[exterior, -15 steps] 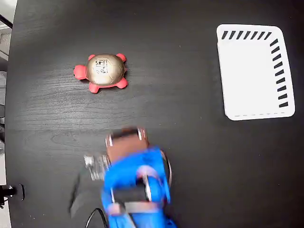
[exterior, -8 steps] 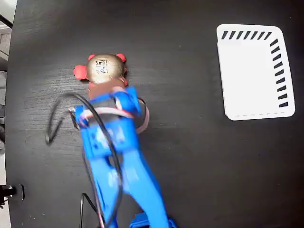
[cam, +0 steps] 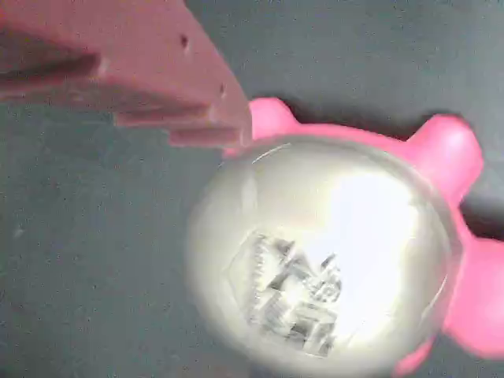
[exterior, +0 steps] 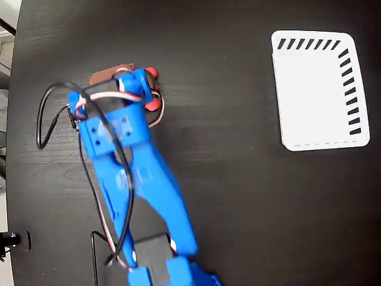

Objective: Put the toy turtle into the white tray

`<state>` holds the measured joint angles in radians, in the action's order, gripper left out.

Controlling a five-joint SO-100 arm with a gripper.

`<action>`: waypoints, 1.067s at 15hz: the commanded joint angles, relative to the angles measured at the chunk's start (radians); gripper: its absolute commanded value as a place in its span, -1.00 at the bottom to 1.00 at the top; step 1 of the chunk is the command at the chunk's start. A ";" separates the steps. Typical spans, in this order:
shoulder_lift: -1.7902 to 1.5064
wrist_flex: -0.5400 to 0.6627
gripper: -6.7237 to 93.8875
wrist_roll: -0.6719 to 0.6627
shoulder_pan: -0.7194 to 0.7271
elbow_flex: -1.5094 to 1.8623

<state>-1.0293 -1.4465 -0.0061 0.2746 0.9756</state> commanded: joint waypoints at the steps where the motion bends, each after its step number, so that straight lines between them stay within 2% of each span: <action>1: -0.003 -0.046 0.36 -0.003 0.017 -0.107; 16: 0.327 -0.095 0.35 -0.038 0.000 -0.351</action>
<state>-0.6688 -1.5186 -0.0291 0.2623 0.6995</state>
